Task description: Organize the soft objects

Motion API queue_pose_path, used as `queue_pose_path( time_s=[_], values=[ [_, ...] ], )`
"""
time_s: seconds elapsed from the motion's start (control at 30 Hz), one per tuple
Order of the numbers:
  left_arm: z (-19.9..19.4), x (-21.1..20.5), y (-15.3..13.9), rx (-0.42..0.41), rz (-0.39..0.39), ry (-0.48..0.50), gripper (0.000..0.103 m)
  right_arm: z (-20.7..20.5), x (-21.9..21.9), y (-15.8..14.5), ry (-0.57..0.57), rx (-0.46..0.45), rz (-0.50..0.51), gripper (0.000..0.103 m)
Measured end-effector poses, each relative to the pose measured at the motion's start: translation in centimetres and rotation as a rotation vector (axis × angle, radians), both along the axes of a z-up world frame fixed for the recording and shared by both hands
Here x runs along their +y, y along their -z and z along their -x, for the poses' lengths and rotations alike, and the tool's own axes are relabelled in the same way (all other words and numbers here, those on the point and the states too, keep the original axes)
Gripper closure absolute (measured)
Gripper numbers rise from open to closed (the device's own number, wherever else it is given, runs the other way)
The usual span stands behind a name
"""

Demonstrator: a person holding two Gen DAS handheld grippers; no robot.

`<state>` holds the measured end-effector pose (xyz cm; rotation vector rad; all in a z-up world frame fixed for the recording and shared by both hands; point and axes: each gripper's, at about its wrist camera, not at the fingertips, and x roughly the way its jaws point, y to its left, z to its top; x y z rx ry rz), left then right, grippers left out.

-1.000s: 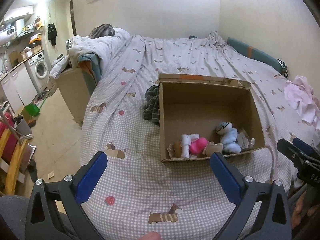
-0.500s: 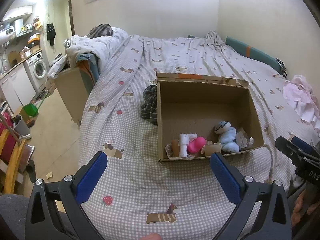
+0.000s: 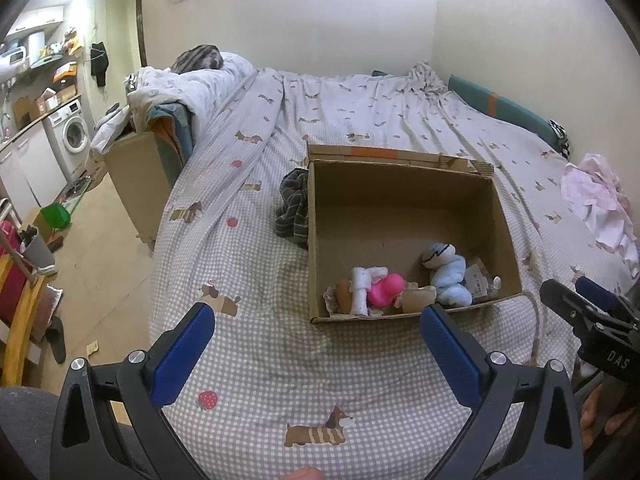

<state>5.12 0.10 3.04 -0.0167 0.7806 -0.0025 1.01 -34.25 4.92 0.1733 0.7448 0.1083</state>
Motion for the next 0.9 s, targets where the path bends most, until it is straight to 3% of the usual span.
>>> queue_pose_path(
  time_s=[0.9],
  values=[
    [0.26, 0.15, 0.3, -0.002, 0.018, -0.012, 0.0, 0.05, 0.2, 0.02, 0.002, 0.002, 0.001, 0.0]
  ],
)
